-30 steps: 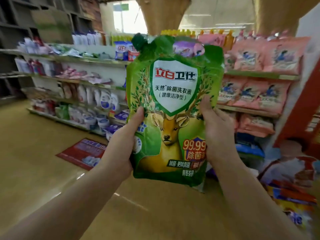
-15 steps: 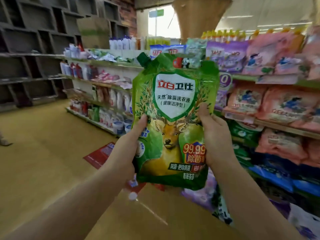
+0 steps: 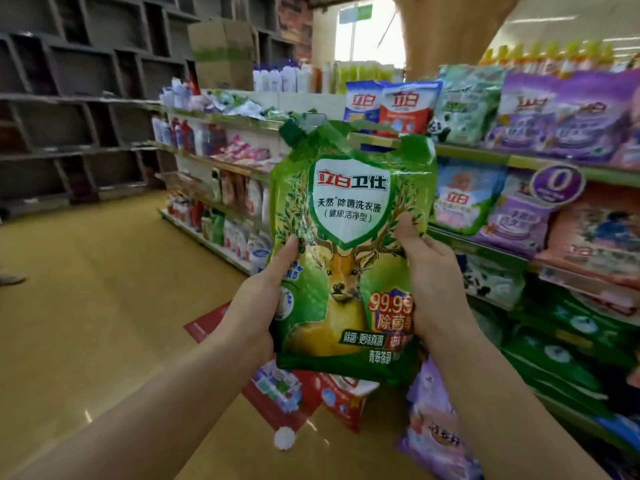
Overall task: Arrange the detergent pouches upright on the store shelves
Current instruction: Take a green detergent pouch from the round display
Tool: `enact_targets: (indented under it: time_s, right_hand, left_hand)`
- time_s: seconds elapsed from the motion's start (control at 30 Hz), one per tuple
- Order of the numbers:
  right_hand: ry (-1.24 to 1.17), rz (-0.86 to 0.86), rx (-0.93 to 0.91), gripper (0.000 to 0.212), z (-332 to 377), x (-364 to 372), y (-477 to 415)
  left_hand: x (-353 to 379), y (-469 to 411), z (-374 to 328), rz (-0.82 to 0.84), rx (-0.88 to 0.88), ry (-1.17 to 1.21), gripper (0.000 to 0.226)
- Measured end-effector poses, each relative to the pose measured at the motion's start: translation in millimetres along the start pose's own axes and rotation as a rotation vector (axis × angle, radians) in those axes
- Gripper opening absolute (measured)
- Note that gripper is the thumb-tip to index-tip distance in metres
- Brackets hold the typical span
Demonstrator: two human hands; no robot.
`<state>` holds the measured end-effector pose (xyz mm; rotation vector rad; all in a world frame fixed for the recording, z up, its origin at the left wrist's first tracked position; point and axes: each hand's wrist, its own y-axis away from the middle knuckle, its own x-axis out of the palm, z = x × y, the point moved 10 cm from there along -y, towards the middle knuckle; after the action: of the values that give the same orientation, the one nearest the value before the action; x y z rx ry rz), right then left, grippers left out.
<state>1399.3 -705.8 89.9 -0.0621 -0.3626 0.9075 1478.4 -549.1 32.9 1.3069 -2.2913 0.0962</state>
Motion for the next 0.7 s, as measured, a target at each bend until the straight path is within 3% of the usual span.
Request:
enact_targets:
  time_s: [0.5,0.7]
  right_hand:
    - [-0.035,-0.144,-0.032,0.022,-83.8,149.3,-202.1]
    - [-0.031,-0.128,-0.003,0.023,-115.0,190.6,-274.8]
  left_hand:
    - [-107.8,-234.1,-125.1,0.102,0.005,-0.056,0.042]
    - [-136.9,-304.5,-154.2,0.103,0.017,-0.047,0.04]
